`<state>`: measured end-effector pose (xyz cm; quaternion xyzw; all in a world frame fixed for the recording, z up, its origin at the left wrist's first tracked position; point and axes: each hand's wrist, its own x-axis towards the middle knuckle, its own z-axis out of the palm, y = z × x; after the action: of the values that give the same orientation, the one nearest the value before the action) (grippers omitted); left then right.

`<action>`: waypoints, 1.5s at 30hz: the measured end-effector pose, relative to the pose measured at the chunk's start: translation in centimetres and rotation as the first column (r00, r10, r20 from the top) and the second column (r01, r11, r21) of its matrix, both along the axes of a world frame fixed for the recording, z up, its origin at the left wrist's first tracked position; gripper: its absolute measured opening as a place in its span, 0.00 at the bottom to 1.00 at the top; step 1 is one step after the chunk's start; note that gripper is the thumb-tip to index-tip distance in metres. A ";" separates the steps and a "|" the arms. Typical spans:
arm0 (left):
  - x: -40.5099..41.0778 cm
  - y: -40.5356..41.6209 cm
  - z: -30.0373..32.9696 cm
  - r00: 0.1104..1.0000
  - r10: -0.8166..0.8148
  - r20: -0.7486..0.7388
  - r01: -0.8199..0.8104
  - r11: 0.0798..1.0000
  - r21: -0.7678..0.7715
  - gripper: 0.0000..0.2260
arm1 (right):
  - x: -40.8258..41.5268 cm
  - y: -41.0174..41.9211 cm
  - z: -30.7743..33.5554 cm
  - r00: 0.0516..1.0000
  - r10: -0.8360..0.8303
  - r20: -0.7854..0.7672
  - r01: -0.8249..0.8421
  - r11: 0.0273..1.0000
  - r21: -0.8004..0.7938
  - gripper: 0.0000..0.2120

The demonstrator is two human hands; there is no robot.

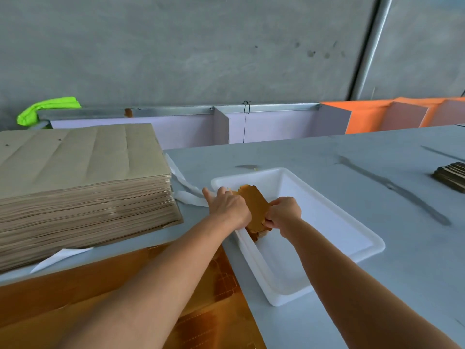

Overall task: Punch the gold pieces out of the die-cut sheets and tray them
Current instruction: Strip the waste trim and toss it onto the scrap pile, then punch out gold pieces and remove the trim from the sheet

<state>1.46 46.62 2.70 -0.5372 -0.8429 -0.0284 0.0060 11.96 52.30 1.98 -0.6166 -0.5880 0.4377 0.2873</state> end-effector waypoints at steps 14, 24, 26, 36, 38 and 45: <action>0.7 -1.1 1.6 0.995 -0.087 -0.045 0.070 0.954 -0.292 0.22 | -0.8 -0.6 -1.5 0.914 0.171 0.367 -0.226 0.968 0.111 0.10; 0.9 -1.6 1.8 0.992 -0.125 -0.014 0.120 0.975 -0.185 0.18 | -0.9 -1.3 -0.9 0.685 0.237 0.689 -0.417 0.903 0.104 0.11; 0.8 -2.3 1.7 0.987 -0.158 0.033 0.158 0.987 0.001 0.19 | -0.7 -1.6 -0.5 0.699 0.245 0.671 -0.427 0.896 0.117 0.15; -1.3 -13.2 3.8 0.971 -0.221 0.088 0.162 0.883 0.441 0.17 | -0.2 -10.4 3.9 0.926 0.139 0.352 -0.315 0.799 0.512 0.09; -2.3 -17.2 3.9 0.969 -0.230 0.094 0.170 0.889 0.424 0.16 | -0.1 -14.1 4.4 0.941 0.180 0.286 -0.321 0.740 0.591 0.08; -5.9 -31.4 3.6 0.977 -0.056 0.204 0.006 0.971 0.239 0.14 | -0.7 -25.7 1.9 0.739 0.626 0.249 -0.673 0.668 0.319 0.08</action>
<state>-4.44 15.17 6.34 -0.5399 -0.8208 -0.1854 -0.0188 11.26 26.64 3.89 -0.3212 -0.8591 0.3484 0.1933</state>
